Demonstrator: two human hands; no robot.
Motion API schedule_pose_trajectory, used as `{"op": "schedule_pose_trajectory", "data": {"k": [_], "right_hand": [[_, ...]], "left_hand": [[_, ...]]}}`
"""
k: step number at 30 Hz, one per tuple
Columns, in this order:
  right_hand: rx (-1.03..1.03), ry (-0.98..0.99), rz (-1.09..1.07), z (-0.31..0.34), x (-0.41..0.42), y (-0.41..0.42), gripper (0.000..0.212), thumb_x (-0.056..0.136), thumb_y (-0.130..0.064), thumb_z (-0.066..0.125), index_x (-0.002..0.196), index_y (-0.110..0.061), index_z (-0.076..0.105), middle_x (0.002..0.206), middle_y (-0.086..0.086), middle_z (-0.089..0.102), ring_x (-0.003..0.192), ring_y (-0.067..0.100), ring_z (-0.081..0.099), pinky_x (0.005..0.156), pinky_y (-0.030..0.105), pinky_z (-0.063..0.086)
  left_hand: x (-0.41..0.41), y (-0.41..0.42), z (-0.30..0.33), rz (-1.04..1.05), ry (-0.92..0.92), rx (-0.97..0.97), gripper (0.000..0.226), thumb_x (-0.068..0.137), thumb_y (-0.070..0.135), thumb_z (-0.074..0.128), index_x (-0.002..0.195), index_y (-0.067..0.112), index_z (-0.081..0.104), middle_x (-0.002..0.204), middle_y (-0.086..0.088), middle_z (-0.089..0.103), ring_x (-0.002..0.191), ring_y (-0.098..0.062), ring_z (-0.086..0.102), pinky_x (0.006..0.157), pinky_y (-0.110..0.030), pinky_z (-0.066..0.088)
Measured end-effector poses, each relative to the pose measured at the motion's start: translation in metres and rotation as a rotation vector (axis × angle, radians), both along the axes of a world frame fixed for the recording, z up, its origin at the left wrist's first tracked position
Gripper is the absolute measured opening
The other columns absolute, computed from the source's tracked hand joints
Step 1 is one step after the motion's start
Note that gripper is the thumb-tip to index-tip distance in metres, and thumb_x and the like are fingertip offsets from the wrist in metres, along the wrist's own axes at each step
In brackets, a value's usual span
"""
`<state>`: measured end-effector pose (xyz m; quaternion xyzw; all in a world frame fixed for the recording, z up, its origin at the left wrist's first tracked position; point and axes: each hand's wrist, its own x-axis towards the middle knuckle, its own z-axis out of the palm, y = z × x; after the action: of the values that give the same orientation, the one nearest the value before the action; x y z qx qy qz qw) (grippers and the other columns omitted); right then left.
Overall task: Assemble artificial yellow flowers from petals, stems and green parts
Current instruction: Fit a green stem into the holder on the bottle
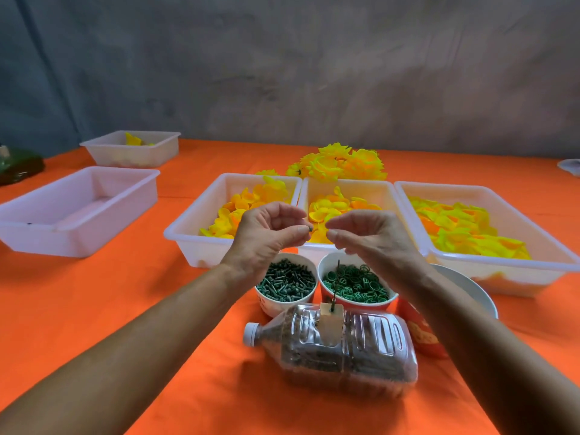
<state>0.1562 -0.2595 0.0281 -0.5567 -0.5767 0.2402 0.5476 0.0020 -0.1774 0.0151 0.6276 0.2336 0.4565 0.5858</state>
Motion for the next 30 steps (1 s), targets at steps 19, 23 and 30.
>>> {"op": "schedule_pose_trajectory", "data": {"k": [19, 23, 30], "right_hand": [[0.125, -0.357, -0.098, 0.039, -0.010, -0.009, 0.013, 0.078, 0.003, 0.070, 0.088, -0.005, 0.074, 0.065, 0.005, 0.066, 0.053, 0.003, 0.056, 0.056, 0.016, 0.046], [0.093, -0.070, -0.108, 0.032, -0.008, -0.017, 0.014, 0.085, 0.006, 0.061, 0.093, -0.001, 0.071, 0.066, 0.003, 0.065, 0.055, 0.001, 0.061, 0.058, 0.013, 0.048], [-0.071, 0.509, 0.058, 0.022, -0.004, -0.042, 0.010, 0.071, -0.012, 0.070, 0.081, -0.010, 0.072, 0.075, 0.007, 0.074, 0.063, 0.011, 0.069, 0.057, 0.019, 0.054]], "left_hand": [[0.004, -0.025, 0.037, 0.009, -0.047, 0.023, 0.014, 0.080, -0.007, 0.065, 0.082, 0.005, 0.060, 0.059, -0.005, 0.069, 0.052, -0.013, 0.066, 0.053, -0.021, 0.055], [0.002, -0.032, 0.039, 0.049, -0.093, 0.029, 0.009, 0.086, -0.002, 0.061, 0.083, 0.007, 0.063, 0.065, -0.002, 0.070, 0.056, -0.013, 0.065, 0.058, -0.021, 0.055], [-0.005, -0.062, 0.014, 0.060, 0.019, 0.094, 0.022, 0.074, 0.035, 0.067, 0.077, 0.013, 0.070, 0.073, -0.002, 0.070, 0.064, -0.010, 0.061, 0.058, -0.018, 0.049]]}}
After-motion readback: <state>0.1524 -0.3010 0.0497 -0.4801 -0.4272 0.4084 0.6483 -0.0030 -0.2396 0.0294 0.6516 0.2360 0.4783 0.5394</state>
